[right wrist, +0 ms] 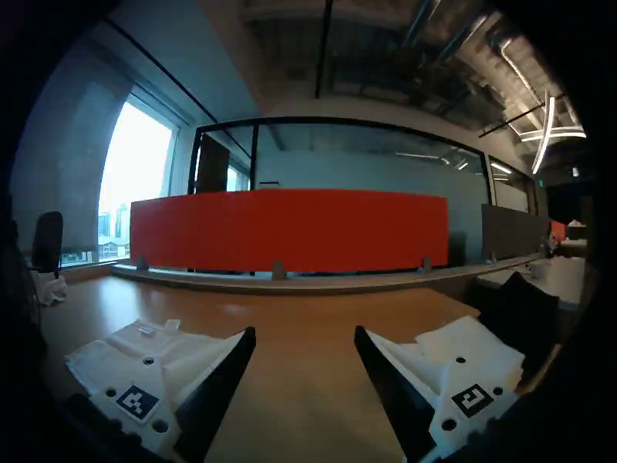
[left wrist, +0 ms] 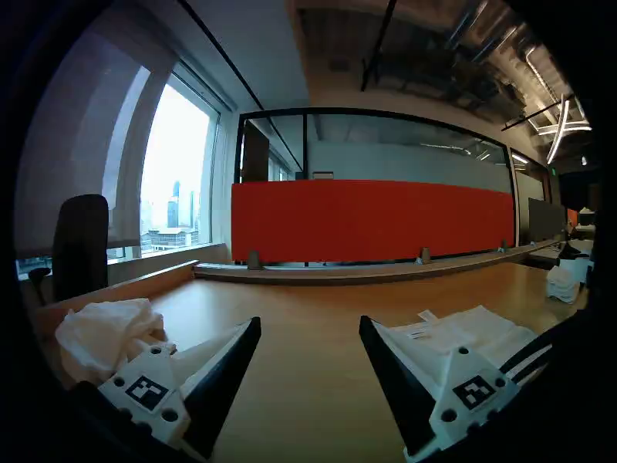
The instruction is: Fold towel
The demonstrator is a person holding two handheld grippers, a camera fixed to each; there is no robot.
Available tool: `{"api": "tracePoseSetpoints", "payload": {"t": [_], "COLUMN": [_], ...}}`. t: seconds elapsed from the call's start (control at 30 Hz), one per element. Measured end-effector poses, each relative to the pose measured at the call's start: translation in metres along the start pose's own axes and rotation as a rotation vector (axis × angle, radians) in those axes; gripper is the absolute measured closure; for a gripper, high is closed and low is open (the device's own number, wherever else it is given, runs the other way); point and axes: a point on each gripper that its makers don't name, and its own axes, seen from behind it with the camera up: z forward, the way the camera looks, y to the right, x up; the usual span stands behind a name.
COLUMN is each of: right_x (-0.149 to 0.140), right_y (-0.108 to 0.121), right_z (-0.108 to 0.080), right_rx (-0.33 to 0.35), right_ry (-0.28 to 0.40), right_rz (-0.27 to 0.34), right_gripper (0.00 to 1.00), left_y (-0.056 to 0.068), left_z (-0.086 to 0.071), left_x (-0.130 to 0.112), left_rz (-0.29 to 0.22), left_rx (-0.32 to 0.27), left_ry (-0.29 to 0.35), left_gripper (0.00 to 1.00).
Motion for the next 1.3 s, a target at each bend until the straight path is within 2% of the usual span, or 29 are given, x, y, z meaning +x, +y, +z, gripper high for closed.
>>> {"api": "tracePoseSetpoints", "payload": {"t": [0.87,1.07,1.17,1.3], "right_x": [0.001,-0.001,0.006,0.027], "right_y": [0.0,-0.001,-0.004,-0.007], "right_z": [0.0,-0.001,-0.003,-0.006], "right_rx": [0.001,0.001,0.004,0.005], "right_ry": [0.001,-0.002,-0.008,-0.002], "right_rz": [-0.001,-0.017,-0.038,-0.044], "right_gripper": [0.01,0.01,0.01,0.01], "left_y": [0.0,0.0,-0.001,-0.002], "left_z": [0.001,0.001,0.002,0.001], "left_x": [0.0,0.0,0.004,0.028], "left_rz": [0.0,-0.006,-0.018,-0.03], "left_rx": [0.001,0.0,-0.004,-0.015], "left_ry": [-0.001,-0.003,-0.01,-0.001], "left_gripper": [0.06,0.06,0.06,0.06]}}
